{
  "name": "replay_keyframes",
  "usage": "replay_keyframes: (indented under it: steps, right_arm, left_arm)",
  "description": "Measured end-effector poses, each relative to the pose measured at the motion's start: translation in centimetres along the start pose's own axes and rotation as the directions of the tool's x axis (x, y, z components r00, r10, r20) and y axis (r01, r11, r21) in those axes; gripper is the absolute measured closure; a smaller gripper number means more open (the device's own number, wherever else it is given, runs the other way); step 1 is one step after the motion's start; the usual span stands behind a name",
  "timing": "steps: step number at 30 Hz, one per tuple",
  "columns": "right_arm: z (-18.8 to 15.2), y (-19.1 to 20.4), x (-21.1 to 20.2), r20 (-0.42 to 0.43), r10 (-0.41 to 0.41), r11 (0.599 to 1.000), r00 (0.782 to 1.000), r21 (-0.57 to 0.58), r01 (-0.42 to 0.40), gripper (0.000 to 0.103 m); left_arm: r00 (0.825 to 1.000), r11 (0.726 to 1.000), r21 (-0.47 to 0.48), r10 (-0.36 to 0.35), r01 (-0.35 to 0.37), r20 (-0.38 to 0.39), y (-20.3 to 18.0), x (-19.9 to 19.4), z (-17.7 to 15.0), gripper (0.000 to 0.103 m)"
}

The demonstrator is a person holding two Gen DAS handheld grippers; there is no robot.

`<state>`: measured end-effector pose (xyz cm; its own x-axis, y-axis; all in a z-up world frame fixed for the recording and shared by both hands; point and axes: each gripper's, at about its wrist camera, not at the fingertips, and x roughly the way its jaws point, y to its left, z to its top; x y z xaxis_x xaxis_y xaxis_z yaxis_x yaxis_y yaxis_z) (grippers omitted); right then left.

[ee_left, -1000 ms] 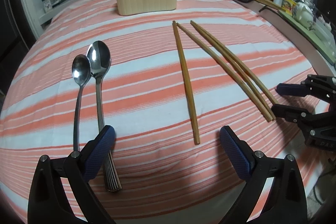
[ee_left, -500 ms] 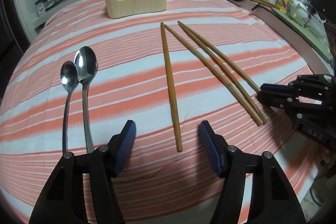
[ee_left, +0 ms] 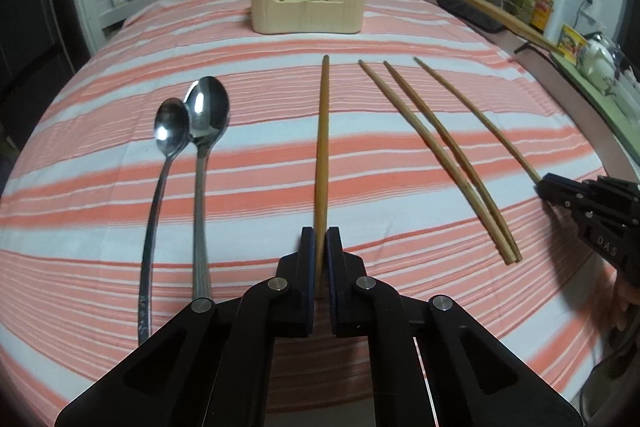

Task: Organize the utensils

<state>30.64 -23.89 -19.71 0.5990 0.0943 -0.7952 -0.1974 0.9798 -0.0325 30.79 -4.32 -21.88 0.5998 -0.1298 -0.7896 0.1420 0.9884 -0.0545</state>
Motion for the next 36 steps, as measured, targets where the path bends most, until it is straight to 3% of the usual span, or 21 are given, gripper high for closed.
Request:
replay_keyframes:
  steps: [4,6,7,8,9,10,11,15,21,27,32,36]
  right_arm:
    - [-0.5,-1.0,-0.3,0.005,-0.048,0.999,0.999,-0.011,0.048,0.096]
    - [-0.6,-1.2,-0.5,0.017,-0.032,0.999,0.999,-0.014,0.033,0.094]
    - [-0.6,-1.2,-0.6,0.020,-0.018,1.000,1.000,-0.013,0.019,0.094]
    - [-0.7,-1.3,-0.7,0.022,-0.014,1.000,1.000,-0.012,0.015,0.086]
    - [-0.8,-1.4,-0.8,0.028,-0.019,1.000,0.999,-0.010,0.019,0.069]
    - [-0.9,-1.5,-0.9,0.035,-0.020,1.000,0.999,-0.007,0.020,0.061]
    - [-1.0,-1.6,-1.0,0.038,-0.017,1.000,0.999,-0.003,0.017,0.054]
    - [-1.1,-1.9,-0.5,0.018,0.005,1.000,1.000,0.004,-0.006,0.054]
    - [-1.3,-2.4,-0.4,0.021,0.031,0.999,0.999,0.023,-0.031,0.054]
    - [-1.5,-2.5,-0.7,0.024,0.039,0.999,0.999,0.025,-0.040,0.054]
    - [-2.0,-2.8,-1.1,0.032,0.056,0.998,0.998,0.036,-0.057,0.054]
    - [-2.1,-3.2,-1.1,0.034,0.066,0.996,0.997,0.053,-0.067,0.054]
  left_arm:
    - [1.000,1.000,-0.015,-0.017,0.017,-0.017,0.8,0.3,0.1,0.097]
    - [0.999,0.999,-0.010,-0.030,0.030,-0.022,0.9,0.3,0.2,0.088]
    - [0.999,0.999,-0.003,-0.042,0.042,-0.023,1.0,0.2,0.2,0.068]
    - [0.999,0.999,0.005,-0.038,0.038,-0.021,1.0,0.1,0.2,0.041]
    - [1.000,1.000,0.012,-0.022,0.022,-0.014,1.1,0.0,0.2,0.031]
    - [1.000,1.000,0.018,-0.013,0.013,-0.007,1.3,-0.2,0.2,0.026]
    - [1.000,1.000,0.022,-0.012,0.012,-0.013,1.6,-0.2,0.1,0.026]
    - [0.999,0.999,0.027,-0.015,0.017,-0.050,2.7,0.1,-0.2,0.026]
    - [0.999,0.997,0.073,-0.033,0.036,-0.043,2.3,-0.6,-1.0,0.028]
    - [0.996,0.993,0.075,-0.086,0.086,-0.009,2.0,-1.4,-1.0,0.037]
    - [0.998,0.992,0.110,-0.060,0.062,-0.026,1.2,-0.7,-1.1,0.054]
    - [0.997,0.992,0.108,-0.068,0.070,-0.019,1.1,-0.6,-1.0,0.054]
